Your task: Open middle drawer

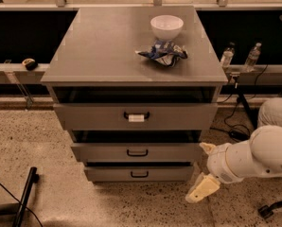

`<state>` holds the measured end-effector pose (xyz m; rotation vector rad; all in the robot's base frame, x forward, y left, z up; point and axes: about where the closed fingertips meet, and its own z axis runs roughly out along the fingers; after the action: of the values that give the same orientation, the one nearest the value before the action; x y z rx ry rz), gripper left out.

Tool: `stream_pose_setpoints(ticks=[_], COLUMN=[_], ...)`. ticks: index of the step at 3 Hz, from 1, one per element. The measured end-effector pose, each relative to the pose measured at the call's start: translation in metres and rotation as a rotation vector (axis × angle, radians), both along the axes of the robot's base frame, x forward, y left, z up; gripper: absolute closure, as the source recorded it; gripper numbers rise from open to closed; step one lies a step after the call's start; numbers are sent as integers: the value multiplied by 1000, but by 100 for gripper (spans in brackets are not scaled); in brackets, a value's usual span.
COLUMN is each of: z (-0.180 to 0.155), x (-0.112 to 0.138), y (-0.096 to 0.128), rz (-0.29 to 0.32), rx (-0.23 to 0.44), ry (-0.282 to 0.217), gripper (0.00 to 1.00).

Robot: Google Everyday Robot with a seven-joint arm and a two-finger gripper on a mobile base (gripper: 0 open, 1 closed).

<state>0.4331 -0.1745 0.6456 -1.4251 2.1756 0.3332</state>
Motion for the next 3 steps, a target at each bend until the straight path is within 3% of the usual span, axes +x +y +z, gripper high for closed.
stream_pose_setpoints(ticks=[1, 2, 3], z=[5, -3, -20], x=[3, 32, 32], y=[15, 35, 57], rz=[62, 77, 139], rx=[35, 159, 212], ry=[-70, -238, -274], gripper=[0, 0, 0])
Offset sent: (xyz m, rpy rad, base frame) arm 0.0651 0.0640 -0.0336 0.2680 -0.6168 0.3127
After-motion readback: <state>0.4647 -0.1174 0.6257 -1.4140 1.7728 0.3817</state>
